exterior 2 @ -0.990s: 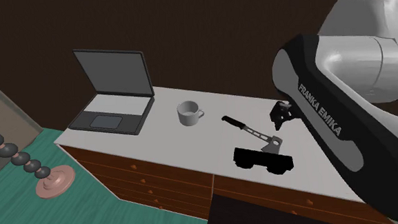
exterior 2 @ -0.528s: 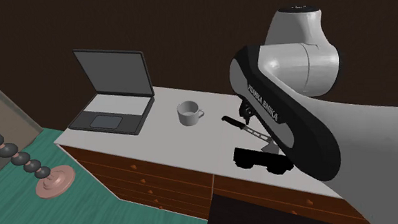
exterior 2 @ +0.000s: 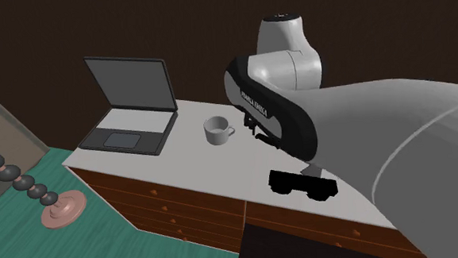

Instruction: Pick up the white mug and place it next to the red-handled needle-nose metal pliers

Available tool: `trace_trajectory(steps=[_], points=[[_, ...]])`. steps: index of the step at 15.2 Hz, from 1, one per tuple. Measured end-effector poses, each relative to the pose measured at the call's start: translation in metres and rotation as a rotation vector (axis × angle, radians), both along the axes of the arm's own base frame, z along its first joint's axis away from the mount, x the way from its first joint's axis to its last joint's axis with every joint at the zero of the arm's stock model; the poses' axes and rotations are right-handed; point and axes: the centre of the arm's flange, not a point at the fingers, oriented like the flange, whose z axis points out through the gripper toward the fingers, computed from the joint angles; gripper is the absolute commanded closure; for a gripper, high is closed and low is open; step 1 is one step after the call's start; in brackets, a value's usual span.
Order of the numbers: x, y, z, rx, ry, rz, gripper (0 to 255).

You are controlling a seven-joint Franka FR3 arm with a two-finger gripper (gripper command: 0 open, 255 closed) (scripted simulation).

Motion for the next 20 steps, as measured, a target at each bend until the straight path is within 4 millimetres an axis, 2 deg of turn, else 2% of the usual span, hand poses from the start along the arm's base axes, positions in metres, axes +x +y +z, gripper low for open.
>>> trace_trajectory(steps=[3, 14, 20], points=[[0.013, 0.036, -0.015, -0.002, 0.0, 0.001, 0], [0.055, 0.17, -0.048, -0.005, -0.004, 0.003, 0], [0.079, 0.243, -0.072, -0.008, -0.005, 0.005, 0]])
